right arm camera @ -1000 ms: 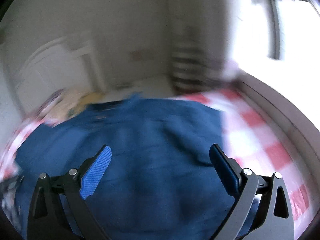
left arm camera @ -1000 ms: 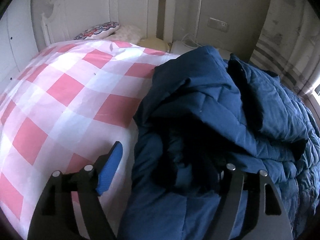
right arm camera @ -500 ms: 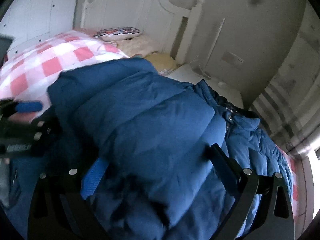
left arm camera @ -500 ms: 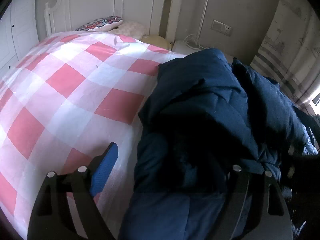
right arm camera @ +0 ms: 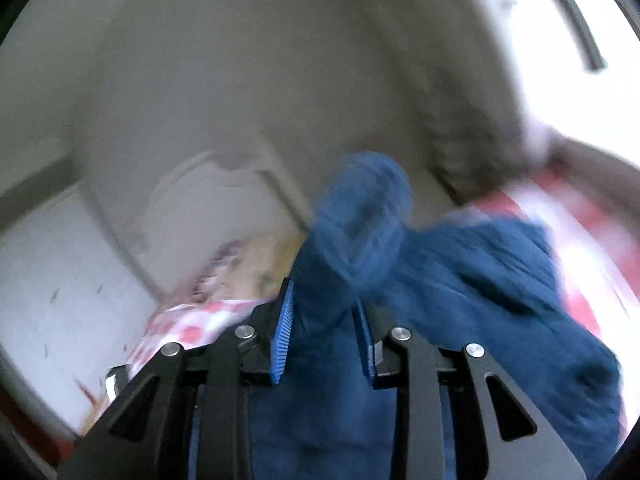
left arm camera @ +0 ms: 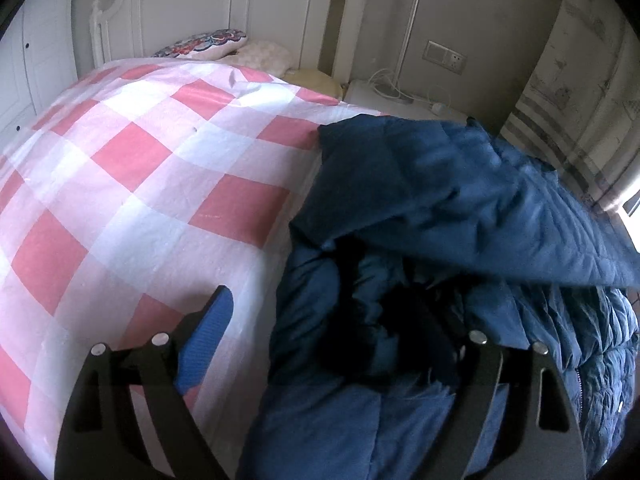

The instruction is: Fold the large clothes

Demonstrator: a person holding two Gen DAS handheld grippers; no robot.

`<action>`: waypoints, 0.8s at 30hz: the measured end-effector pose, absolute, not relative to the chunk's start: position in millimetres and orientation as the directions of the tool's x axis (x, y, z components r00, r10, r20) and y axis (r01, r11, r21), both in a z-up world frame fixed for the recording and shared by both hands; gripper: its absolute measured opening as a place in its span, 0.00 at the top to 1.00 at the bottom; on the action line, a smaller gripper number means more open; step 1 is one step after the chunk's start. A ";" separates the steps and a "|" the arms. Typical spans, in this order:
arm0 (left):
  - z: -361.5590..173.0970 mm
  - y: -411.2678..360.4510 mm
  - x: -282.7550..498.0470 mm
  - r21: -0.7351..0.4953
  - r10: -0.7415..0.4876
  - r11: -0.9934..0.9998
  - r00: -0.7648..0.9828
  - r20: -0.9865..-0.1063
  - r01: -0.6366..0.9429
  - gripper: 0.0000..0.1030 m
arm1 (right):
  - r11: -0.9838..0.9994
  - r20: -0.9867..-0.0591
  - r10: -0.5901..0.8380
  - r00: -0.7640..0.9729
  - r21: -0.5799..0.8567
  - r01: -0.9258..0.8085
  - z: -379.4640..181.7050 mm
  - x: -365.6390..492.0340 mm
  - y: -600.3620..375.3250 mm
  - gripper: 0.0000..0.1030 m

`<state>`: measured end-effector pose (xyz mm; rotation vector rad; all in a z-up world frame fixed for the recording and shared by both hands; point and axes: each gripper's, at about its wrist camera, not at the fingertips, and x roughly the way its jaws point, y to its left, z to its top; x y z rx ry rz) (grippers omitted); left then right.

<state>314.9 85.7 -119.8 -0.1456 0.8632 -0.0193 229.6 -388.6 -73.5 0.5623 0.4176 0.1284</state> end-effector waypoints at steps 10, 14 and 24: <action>-120.6 86.5 315.2 -0.137 -0.076 0.990 0.650 -0.756 -0.043 0.15 | 0.734 -0.441 0.271 0.856 0.670 0.113 -125.3 239.3 -422.3 0.14; -120.4 86.1 314.9 -0.135 -0.074 0.990 0.652 -0.755 -0.044 0.15 | 0.810 -0.526 0.266 0.808 0.577 0.109 -122.8 256.3 -406.1 0.19; -119.9 84.1 315.7 -0.106 -0.050 0.993 0.652 -0.757 -0.046 0.12 | 0.899 -0.413 0.179 0.893 0.437 0.021 -77.7 235.1 -390.0 0.77</action>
